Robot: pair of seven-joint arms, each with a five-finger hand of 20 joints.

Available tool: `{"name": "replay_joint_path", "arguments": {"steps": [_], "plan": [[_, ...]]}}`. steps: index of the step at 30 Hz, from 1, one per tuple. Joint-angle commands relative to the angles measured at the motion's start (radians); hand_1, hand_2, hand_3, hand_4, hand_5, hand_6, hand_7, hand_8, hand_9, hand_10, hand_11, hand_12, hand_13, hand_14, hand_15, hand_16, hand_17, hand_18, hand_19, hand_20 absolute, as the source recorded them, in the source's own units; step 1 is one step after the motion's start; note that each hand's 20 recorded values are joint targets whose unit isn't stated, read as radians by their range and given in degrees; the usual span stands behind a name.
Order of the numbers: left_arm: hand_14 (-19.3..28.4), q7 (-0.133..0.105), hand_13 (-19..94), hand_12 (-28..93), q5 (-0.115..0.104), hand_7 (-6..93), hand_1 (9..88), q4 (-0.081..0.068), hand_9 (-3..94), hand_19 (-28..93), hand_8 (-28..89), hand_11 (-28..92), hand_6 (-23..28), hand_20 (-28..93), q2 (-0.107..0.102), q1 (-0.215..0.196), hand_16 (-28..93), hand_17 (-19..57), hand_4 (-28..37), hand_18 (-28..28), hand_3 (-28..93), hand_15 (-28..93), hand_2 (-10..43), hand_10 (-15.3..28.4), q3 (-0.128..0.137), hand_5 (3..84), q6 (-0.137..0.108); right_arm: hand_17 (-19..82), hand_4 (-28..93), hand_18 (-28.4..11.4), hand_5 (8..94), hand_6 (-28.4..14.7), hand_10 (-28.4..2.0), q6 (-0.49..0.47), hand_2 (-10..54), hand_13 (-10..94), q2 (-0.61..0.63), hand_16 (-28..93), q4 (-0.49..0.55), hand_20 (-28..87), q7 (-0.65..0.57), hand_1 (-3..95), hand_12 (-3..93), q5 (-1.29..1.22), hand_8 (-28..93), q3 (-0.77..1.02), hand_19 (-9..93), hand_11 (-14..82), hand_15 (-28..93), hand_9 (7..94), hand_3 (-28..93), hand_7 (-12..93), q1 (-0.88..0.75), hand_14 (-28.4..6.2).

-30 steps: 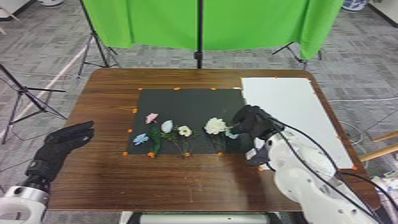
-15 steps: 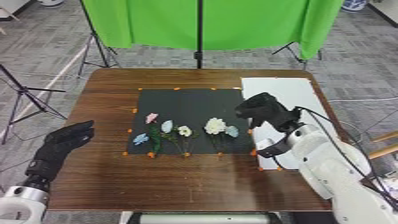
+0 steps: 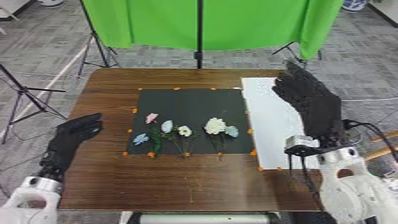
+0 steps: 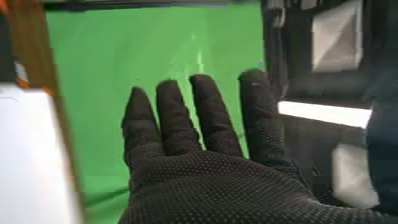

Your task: Arrange flowers

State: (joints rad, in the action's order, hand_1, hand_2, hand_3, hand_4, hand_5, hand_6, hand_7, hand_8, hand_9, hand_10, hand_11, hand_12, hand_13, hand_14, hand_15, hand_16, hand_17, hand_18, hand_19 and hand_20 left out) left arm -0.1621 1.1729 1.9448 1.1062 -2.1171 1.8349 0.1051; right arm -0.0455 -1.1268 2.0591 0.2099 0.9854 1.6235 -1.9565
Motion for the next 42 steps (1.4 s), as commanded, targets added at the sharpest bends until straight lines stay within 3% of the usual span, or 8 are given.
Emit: {"name": "replay_joint_path", "arguments": {"steps": [1,7,11,16,21,29,34,42], "plan": [[16.8,0.008,36,11,0.04,11.7,38.0,0.013,43.6,6,-6,18,5.5,19,0.028,0.063,1,9.9,-10.3,10.5,65,14,-5.8,13.9,-0.005,47.1,0.023,9,-18,-15.4,34.2,0.7,-14.9,0.024,1.5,23,-0.084,20,-0.02,24,0.056,2.3,13.2,-0.123,-8,-0.016,10,2.4,2,34.6,76,8,-0.137,-14.8],[16.8,0.016,36,11,0.047,11.6,37.7,0.032,43.7,6,-6,18,5.4,19,0.041,0.05,1,9.5,-10.4,10.5,65,14,-5.9,13.8,0.02,47.0,0.035,9,-19,-15.1,34.9,0.8,-14.5,0.07,1.8,22,-0.11,20,-0.001,24,0.101,1.0,12.9,-0.185,-8,-0.016,10,2.5,2,34.2,77,9,-0.175,-14.2],[16.7,0.012,35,11,0.055,11.5,37.5,0.05,43.6,5,-6,18,5.3,19,0.051,0.022,1,9.2,-10.4,10.5,65,14,-6.0,13.8,0.044,47.0,0.036,9,-19,-14.7,35.8,0.8,-14.4,0.044,2.0,22,-0.108,19,0.01,23,0.102,0.2,12.8,-0.18,-9,0.007,10,2.5,1,34.2,77,9,-0.216,-13.6],[16.8,0.002,35,11,0.061,11.5,37.5,0.052,43.7,5,-6,18,5.3,19,0.057,0.029,1,9.0,-10.4,10.5,65,14,-5.9,13.7,0.039,47.0,0.04,9,-19,-14.6,36.3,0.7,-14.4,0.011,1.7,22,-0.113,19,0.0,23,0.095,0.3,12.8,-0.166,-9,0.034,10,2.7,2,34.5,78,9,-0.195,-13.6],[16.7,0.009,35,11,0.075,11.4,37.4,0.07,43.6,5,-6,18,5.3,19,0.064,0.004,1,8.9,-10.2,10.5,65,14,-5.9,13.7,0.055,46.9,0.053,12,-18,-15.9,42.9,-0.1,-14.7,-0.064,0.3,26,-0.107,19,-0.023,24,0.076,2.5,13.2,-0.109,-8,0.069,11,3.9,4,38.7,78,10,-0.142,-13.8],[16.9,0.0,35,11,0.088,11.2,37.3,0.071,43.7,5,-6,18,5.3,19,0.073,0.017,1,8.8,-10.2,10.6,65,13,-6.0,13.7,0.042,46.8,0.064,11,-18,-16.3,38.4,-0.2,-14.5,-0.118,0.2,24,-0.13,18,-0.039,24,0.072,3.1,12.9,-0.096,-8,0.105,9,3.1,4,36.3,77,8,-0.117,-14.1],[16.9,-0.005,36,11,0.096,11.1,37.3,0.079,43.7,5,-6,18,5.4,19,0.092,0.008,1,8.8,-10.1,10.6,65,13,-6.0,13.8,0.047,46.9,0.061,11,-17,-16.2,40.9,-0.8,-14.9,-0.134,1.1,25,-0.142,18,-0.045,24,0.069,3.1,13.1,-0.091,-7,0.106,9,3.6,4,37.4,77,8,-0.103,-14.7],[16.9,-0.011,36,11,0.097,11.1,37.4,0.072,43.8,5,-6,17,5.3,19,0.091,0.027,1,8.8,-10.2,10.6,65,13,-6.0,13.8,0.039,46.9,0.061,12,-17,-16.7,43.7,-0.9,-15.0,-0.128,1.6,28,-0.134,18,-0.041,24,0.066,3.4,13.4,-0.094,-7,0.099,10,4.2,6,39.2,76,9,-0.105,-15.7]]}}
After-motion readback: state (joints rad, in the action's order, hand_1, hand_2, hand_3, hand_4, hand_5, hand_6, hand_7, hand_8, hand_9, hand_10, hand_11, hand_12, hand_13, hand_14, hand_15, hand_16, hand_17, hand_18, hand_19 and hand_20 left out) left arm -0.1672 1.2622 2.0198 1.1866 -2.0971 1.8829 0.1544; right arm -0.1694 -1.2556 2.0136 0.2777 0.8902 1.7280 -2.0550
